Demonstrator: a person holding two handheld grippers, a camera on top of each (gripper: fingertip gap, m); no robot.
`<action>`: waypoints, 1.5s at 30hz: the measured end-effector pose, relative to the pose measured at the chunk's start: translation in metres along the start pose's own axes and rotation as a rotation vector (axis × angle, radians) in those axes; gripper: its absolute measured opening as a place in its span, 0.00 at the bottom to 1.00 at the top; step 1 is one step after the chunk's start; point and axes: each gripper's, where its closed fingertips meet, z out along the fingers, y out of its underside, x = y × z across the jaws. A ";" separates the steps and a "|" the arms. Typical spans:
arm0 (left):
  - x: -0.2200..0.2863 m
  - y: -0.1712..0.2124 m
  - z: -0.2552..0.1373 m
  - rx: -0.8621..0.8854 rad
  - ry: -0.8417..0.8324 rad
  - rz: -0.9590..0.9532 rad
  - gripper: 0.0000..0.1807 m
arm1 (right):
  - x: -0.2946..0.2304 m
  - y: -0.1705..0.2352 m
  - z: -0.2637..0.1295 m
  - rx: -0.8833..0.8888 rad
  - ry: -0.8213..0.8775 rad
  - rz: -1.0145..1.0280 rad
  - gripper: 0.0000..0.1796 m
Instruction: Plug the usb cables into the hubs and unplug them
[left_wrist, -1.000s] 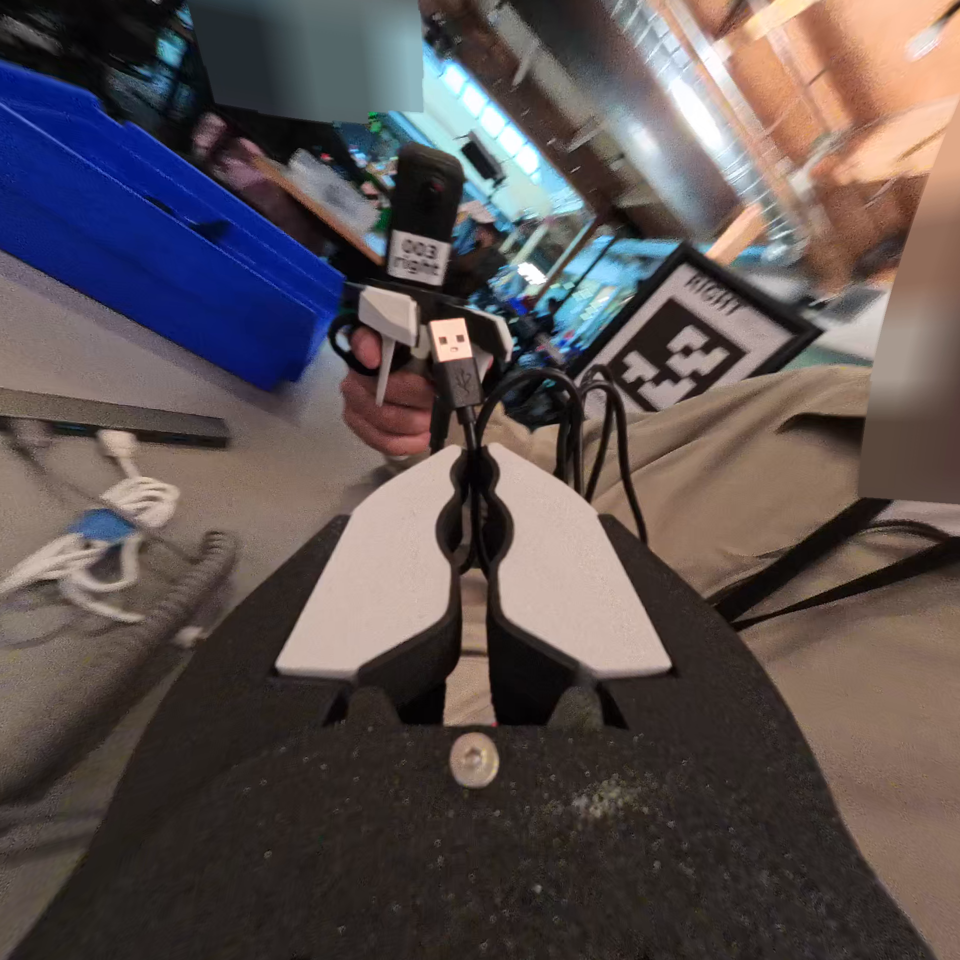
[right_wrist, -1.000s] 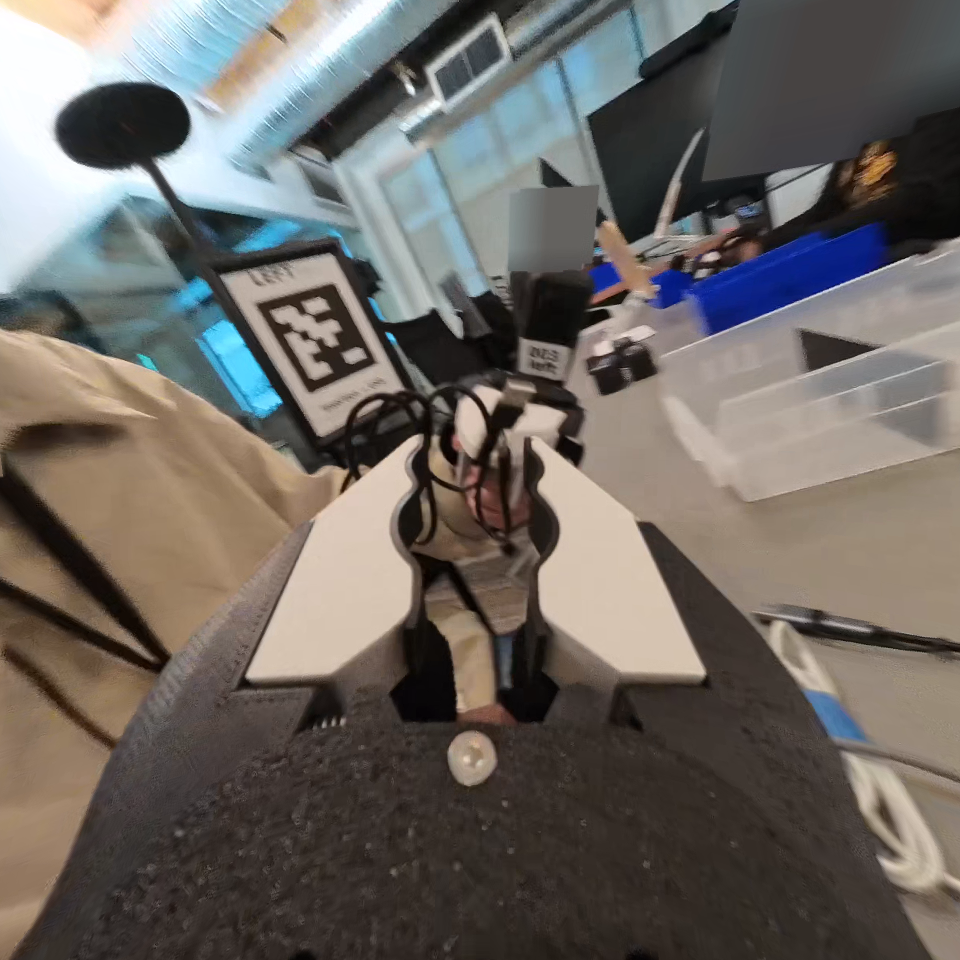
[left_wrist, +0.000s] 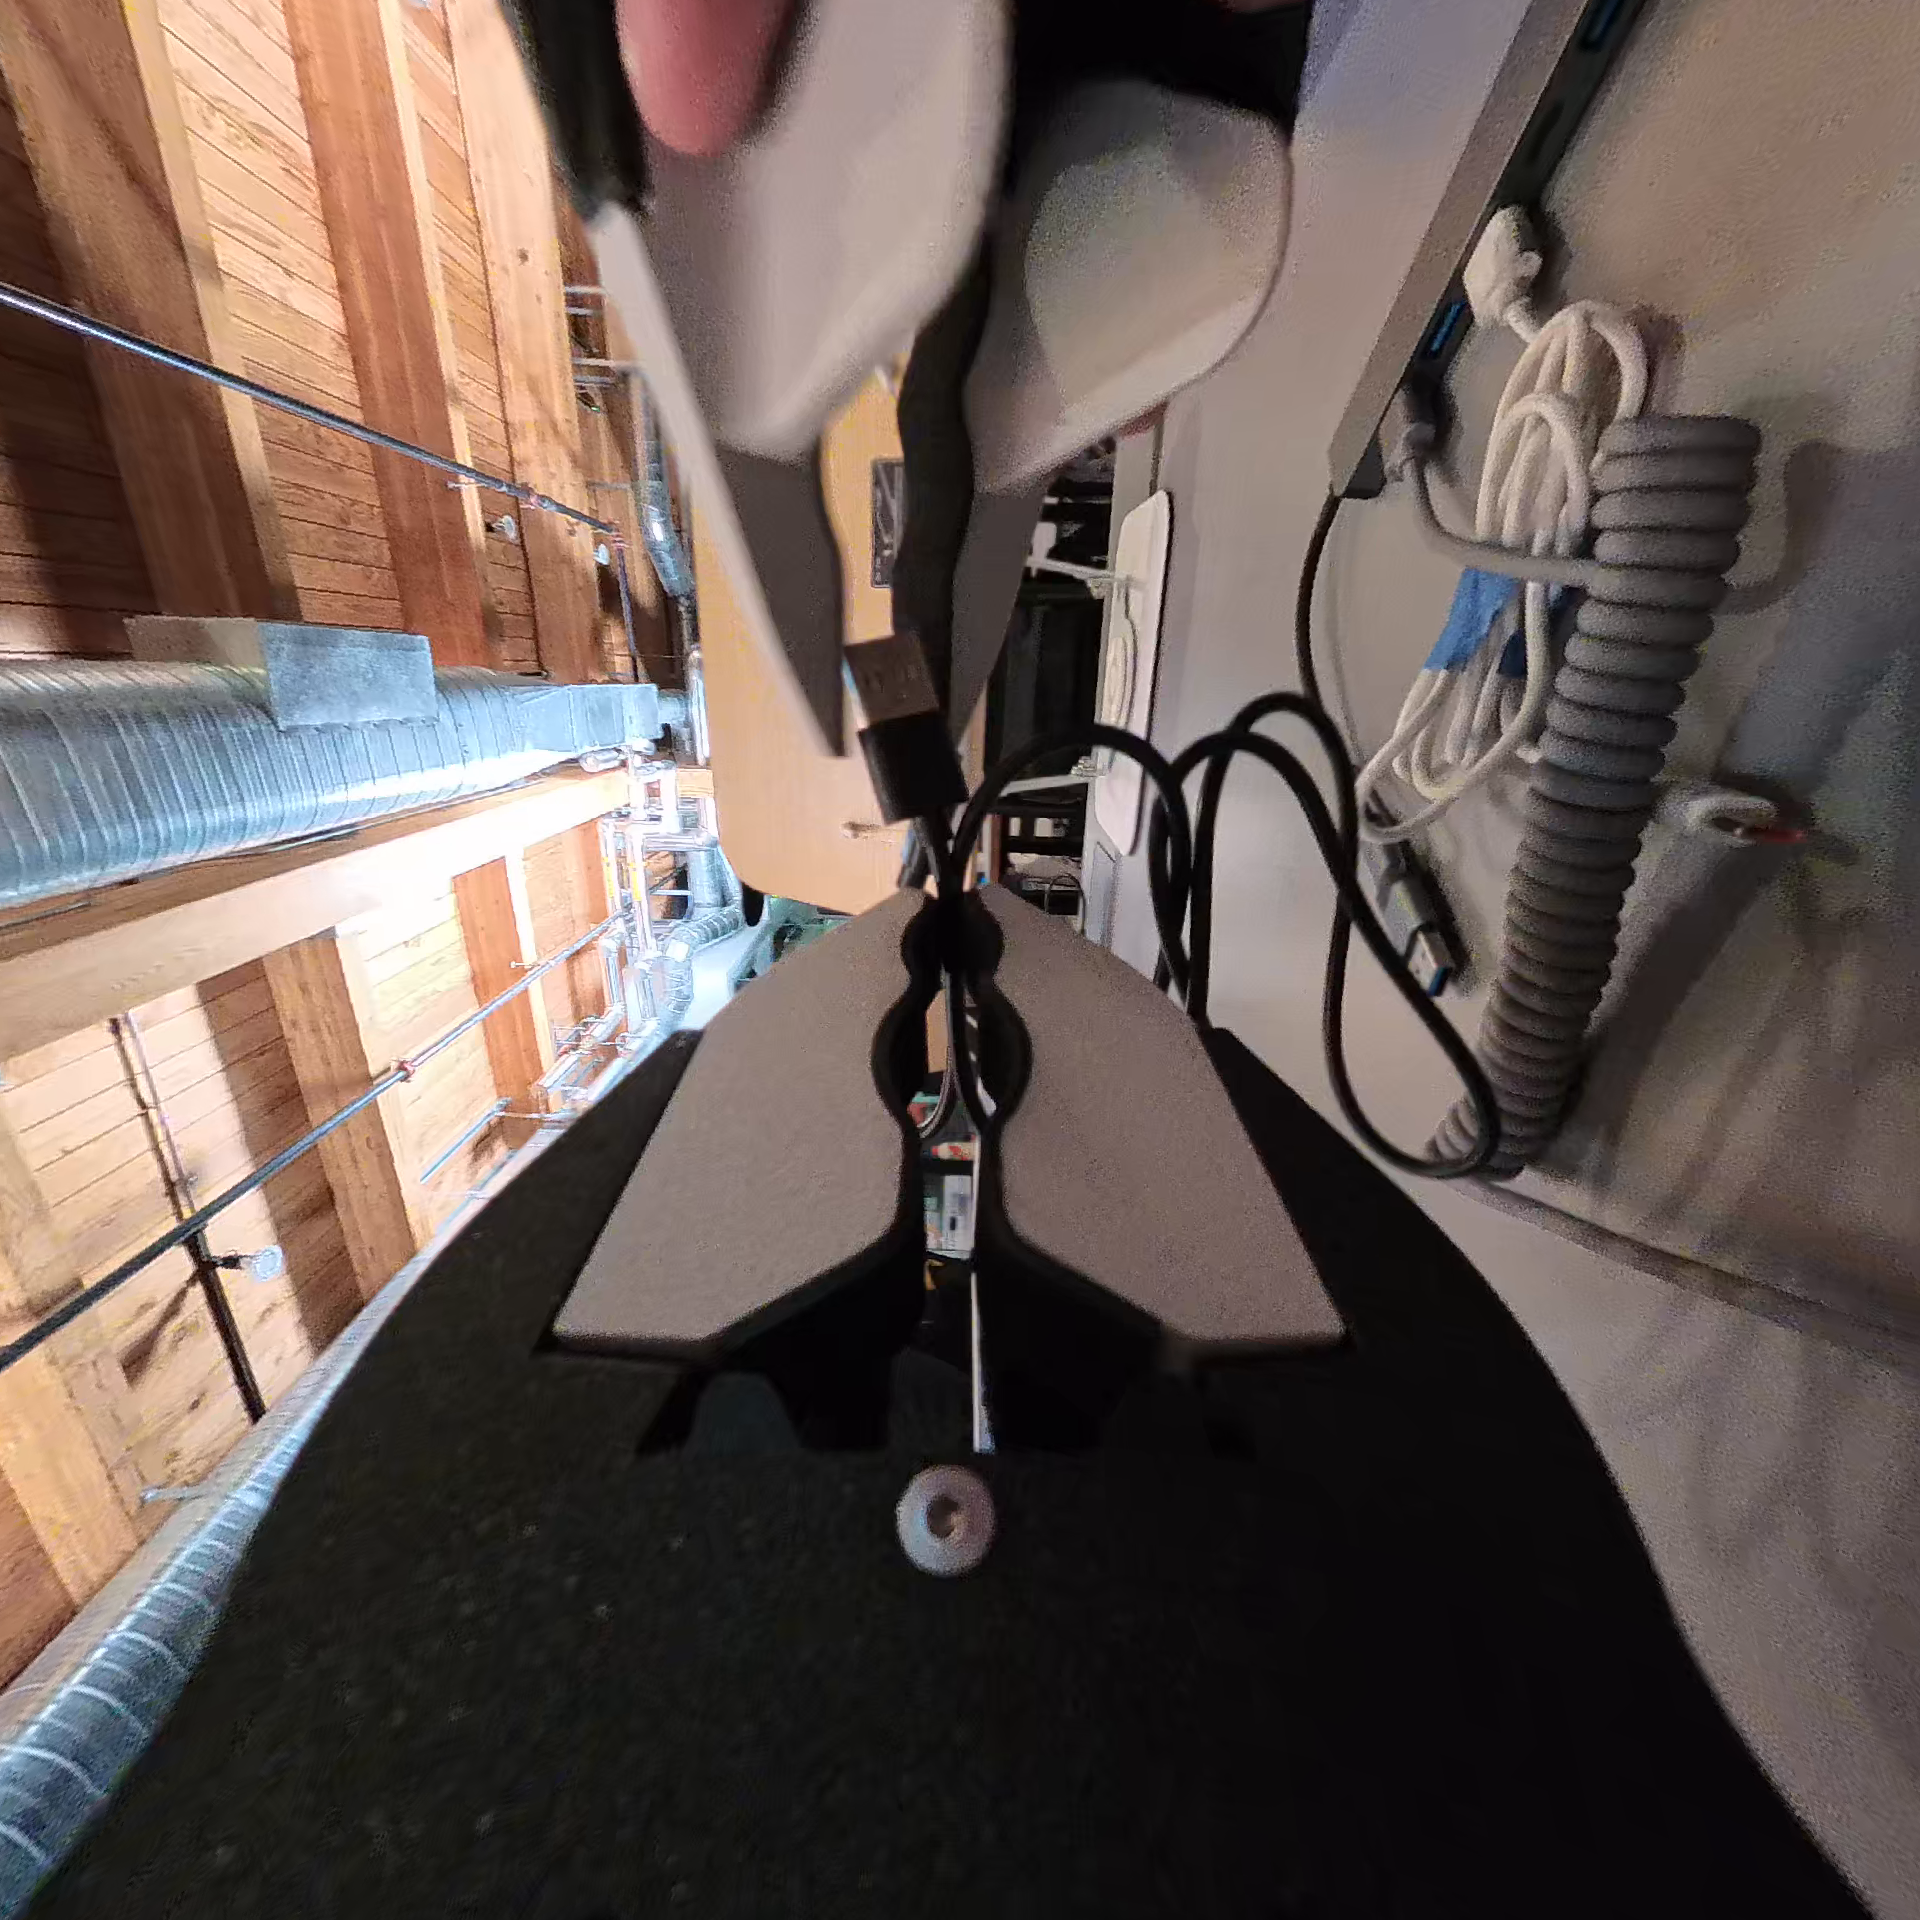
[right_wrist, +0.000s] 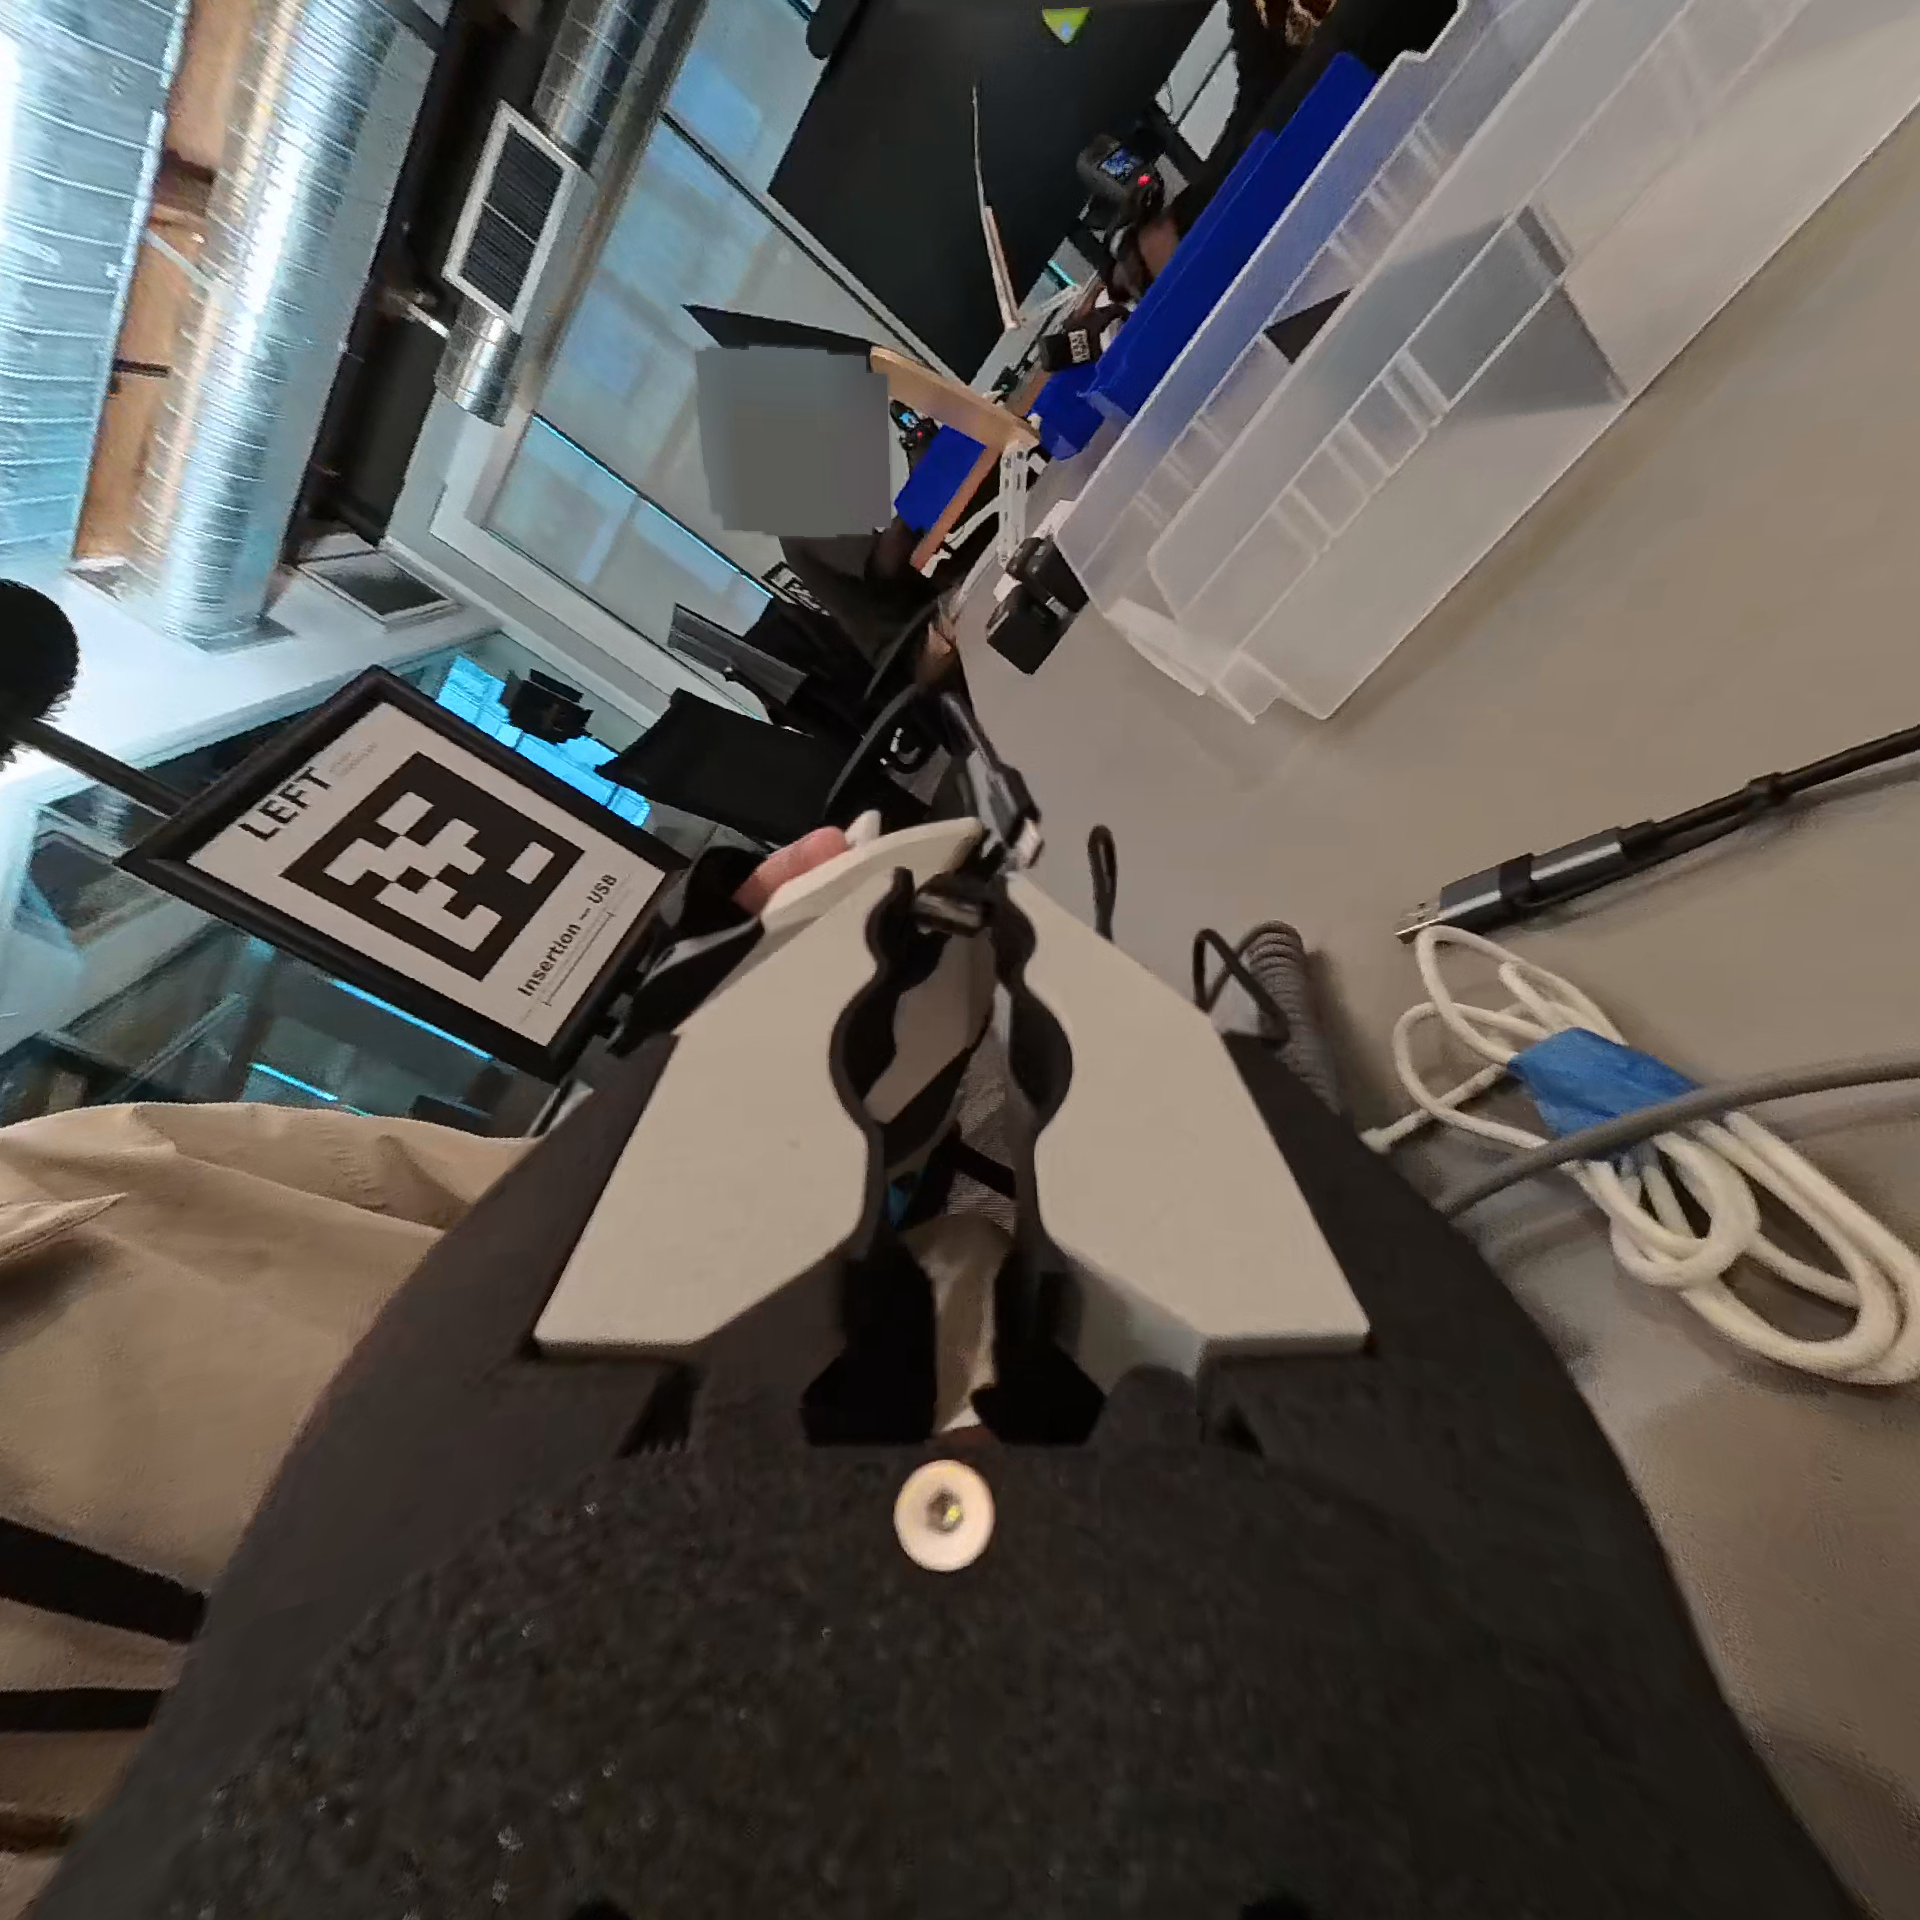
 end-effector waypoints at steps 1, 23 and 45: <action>0.002 0.000 0.001 -0.001 0.009 0.000 0.02 | 0.003 0.001 0.000 -0.005 0.014 -0.006 0.08; -0.024 -0.047 -0.029 0.637 1.096 -2.244 0.24 | -0.035 0.000 -0.004 0.051 -0.128 -0.318 0.07; -0.016 -0.044 -0.035 0.621 1.156 -2.169 0.08 | -0.026 0.015 -0.003 -0.039 -0.160 -0.295 0.07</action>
